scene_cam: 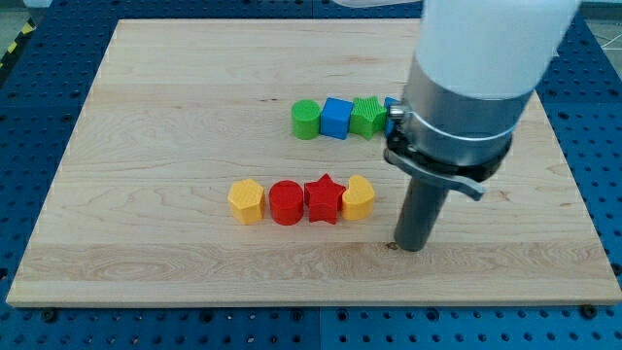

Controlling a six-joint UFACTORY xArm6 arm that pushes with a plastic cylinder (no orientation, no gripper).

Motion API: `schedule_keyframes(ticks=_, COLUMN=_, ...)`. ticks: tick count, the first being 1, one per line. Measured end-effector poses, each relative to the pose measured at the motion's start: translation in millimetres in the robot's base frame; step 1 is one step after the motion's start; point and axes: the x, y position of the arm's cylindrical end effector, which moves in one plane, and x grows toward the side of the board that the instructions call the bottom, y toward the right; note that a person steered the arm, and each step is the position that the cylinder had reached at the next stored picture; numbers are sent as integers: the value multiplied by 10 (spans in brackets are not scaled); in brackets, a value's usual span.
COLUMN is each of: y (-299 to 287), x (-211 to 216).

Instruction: Point your arm at the blue triangle

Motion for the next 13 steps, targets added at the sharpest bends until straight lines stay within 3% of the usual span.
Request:
schedule_keyframes(ticks=4, y=350, x=-867)
schedule_keyframes(ticks=6, y=425, x=-975)
schedule_keyframes(ticks=9, y=416, x=-1730)
schedule_keyframes(ticks=13, y=438, x=-1744)
